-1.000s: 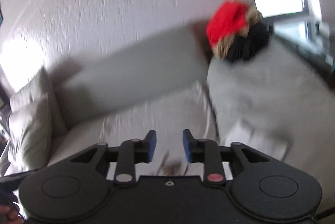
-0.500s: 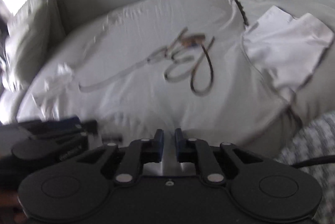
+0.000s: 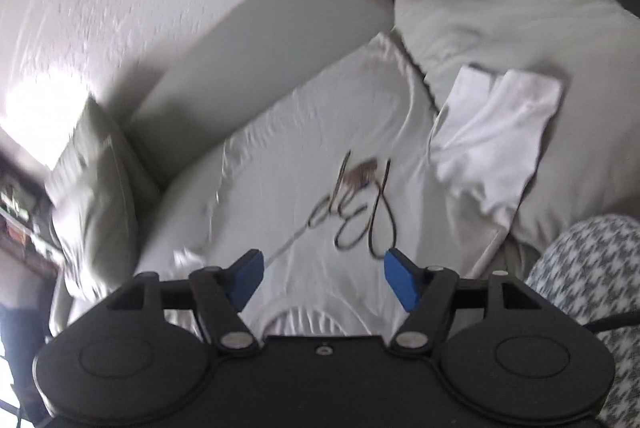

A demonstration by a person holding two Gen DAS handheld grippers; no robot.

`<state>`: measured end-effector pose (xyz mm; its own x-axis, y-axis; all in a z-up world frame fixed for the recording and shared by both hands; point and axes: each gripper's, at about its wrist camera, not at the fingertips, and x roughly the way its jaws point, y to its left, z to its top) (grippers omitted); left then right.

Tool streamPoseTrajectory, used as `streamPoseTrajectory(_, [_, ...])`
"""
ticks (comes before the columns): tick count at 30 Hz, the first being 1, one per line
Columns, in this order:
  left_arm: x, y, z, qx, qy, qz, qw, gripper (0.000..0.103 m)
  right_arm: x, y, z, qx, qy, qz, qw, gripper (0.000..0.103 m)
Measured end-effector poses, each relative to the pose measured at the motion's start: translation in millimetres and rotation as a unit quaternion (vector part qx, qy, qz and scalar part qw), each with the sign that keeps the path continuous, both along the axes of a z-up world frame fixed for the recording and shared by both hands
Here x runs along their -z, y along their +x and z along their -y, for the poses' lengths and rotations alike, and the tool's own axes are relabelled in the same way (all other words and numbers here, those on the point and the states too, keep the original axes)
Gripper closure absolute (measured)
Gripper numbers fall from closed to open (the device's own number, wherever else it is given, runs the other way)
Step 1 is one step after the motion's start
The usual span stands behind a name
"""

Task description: Fold clothes

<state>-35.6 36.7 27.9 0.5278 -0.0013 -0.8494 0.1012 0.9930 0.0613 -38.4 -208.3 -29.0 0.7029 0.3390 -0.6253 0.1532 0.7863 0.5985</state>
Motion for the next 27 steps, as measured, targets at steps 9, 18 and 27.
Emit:
streamPoseTrajectory(9, [12.1, -0.3, 14.1, 0.006, 0.017, -0.017, 0.9997, 0.033, 3.1, -4.8, 12.2, 0.030, -0.014, -0.012, 0.999, 0.037])
streamPoseTrajectory(18, [17.2, -1.3, 20.3, 0.026, -0.006, -0.018, 0.9995, 0.031, 28.4, 5.7, 90.1, 0.139, 0.004, -0.012, 0.990, 0.062])
streamPoseTrajectory(27, [24.4, 3.6, 18.8, 0.024, 0.006, -0.022, 0.9994, 0.032, 64.0, 24.5, 164.7, 0.227, 0.034, -0.011, 0.973, 0.073])
